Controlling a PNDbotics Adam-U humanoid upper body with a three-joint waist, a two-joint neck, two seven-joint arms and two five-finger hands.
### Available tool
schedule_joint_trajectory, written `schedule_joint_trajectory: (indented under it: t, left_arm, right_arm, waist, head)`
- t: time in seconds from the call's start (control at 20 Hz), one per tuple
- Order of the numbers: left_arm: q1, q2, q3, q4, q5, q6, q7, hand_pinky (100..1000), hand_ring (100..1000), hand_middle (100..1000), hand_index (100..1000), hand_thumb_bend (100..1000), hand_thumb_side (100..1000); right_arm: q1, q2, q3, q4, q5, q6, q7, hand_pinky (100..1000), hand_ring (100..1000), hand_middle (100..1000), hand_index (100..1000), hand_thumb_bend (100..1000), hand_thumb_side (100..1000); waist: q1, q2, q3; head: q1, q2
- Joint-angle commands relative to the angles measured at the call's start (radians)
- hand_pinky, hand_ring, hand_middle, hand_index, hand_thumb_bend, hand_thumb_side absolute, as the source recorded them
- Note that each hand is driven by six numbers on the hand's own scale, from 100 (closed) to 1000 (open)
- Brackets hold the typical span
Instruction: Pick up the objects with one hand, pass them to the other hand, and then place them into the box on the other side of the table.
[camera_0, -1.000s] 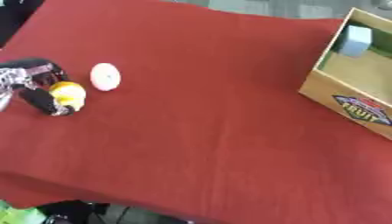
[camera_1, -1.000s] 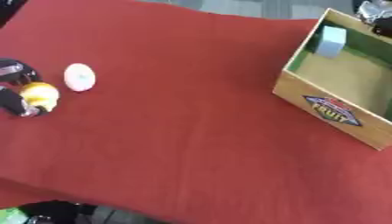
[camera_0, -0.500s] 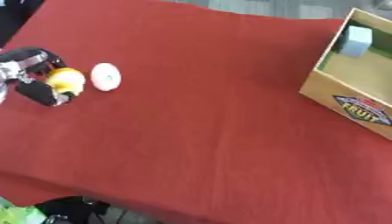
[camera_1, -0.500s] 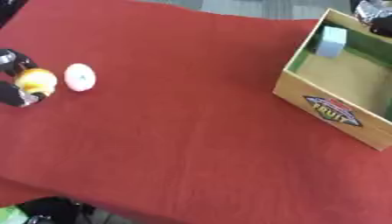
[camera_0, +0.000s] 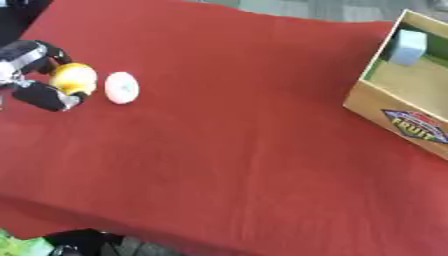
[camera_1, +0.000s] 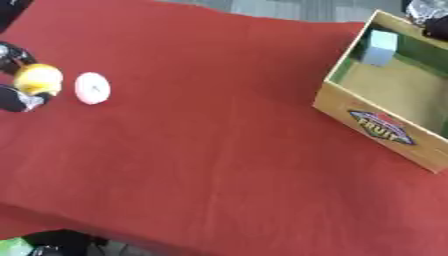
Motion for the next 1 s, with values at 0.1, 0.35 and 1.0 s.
schedule_joint_trajectory:
  t: [0.1, 0.35, 1.0]
  left_arm:
    - [-0.007, 0.019, 0.012, -0.063, 0.06, -0.013, 0.091, 794, 594, 635, 582, 301, 100]
    - [-0.016, 0.01, -0.003, -0.101, 0.079, -0.027, 0.124, 790, 584, 630, 580, 302, 100]
    - [-0.083, -0.086, -0.065, -0.145, 0.018, -0.074, 0.197, 780, 559, 623, 588, 321, 100]
  right_arm:
    - [-0.02, -0.027, 0.001, -0.031, -0.012, -0.004, 0.0, 861, 900, 727, 867, 252, 187]
    - [-0.022, -0.027, 0.005, -0.045, -0.022, -0.006, 0.001, 861, 900, 727, 866, 254, 181]
    - [-0.057, 0.004, 0.085, -0.13, -0.058, -0.05, 0.123, 871, 914, 755, 880, 429, 155]
  waist:
    - [0.004, -0.035, -0.001]
    - [0.0, -0.034, -0.003]
    - [-0.007, -0.035, -0.004]
  head:
    - [-0.013, -0.007]
    - [-0.025, -0.013]
    - [-0.041, -0.043]
